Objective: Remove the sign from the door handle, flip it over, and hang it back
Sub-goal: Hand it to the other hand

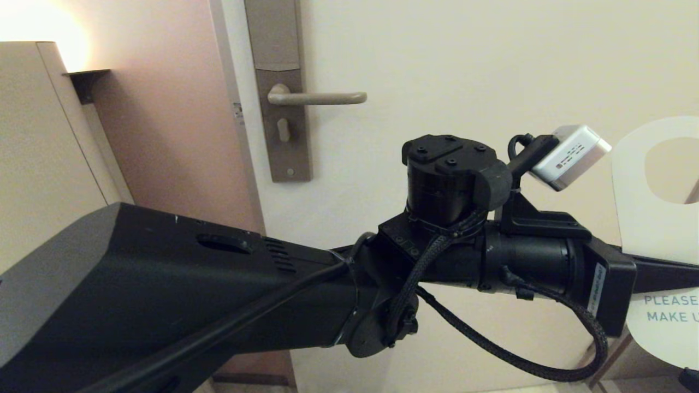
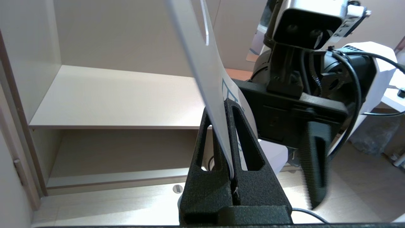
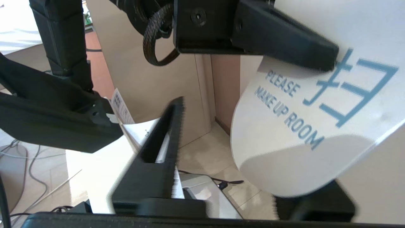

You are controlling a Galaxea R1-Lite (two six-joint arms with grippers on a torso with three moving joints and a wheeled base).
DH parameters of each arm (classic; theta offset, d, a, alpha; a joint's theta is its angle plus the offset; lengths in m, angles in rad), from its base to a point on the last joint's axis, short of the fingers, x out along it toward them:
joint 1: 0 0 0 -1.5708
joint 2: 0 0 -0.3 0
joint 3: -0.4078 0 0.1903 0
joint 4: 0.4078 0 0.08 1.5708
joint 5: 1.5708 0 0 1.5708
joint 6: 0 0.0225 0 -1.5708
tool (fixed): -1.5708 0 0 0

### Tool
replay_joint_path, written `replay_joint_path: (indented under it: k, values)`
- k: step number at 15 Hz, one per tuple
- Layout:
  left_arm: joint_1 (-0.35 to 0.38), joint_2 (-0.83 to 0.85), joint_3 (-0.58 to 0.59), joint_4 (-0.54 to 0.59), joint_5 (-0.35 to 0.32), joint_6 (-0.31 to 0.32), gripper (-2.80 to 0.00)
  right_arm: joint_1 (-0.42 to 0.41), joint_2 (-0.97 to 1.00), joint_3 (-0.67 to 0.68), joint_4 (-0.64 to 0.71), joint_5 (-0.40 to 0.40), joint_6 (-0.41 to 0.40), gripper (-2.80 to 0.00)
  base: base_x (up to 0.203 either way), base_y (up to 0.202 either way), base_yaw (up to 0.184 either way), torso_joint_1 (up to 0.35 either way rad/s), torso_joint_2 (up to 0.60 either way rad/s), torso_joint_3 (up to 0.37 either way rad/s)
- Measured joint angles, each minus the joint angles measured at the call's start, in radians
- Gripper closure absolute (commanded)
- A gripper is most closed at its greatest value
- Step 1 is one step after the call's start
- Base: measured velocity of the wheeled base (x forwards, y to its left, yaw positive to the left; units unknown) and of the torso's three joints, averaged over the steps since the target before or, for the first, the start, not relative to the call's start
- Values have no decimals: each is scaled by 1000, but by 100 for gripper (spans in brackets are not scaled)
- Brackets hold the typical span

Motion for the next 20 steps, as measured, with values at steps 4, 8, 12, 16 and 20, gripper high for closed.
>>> replay_joint_path:
  k: [4, 8, 12, 16, 20]
  values:
    - [-1, -25, 36, -1, 0, -12, 0, 0, -14, 20, 4, 5, 1, 0, 0, 0, 0, 0, 0, 0]
    - [-1, -43, 58, -1, 0, -17, 0, 0, -17, 30, -3, 5, 0, 0, 0, 0, 0, 0, 0, 0]
    - [-1, -46, 61, -1, 0, -17, 0, 0, -16, 31, -3, 5, 1, 0, 0, 0, 0, 0, 0, 0]
    - [0, -46, 62, -1, 0, -17, 0, 0, -16, 33, -4, 5, 0, 0, 0, 0, 0, 0, 0, 0]
    - [2, -45, 62, 0, 2, -16, 0, 0, -17, 38, -8, 6, -2, -280, 0, 0, 0, 0, 0, 0]
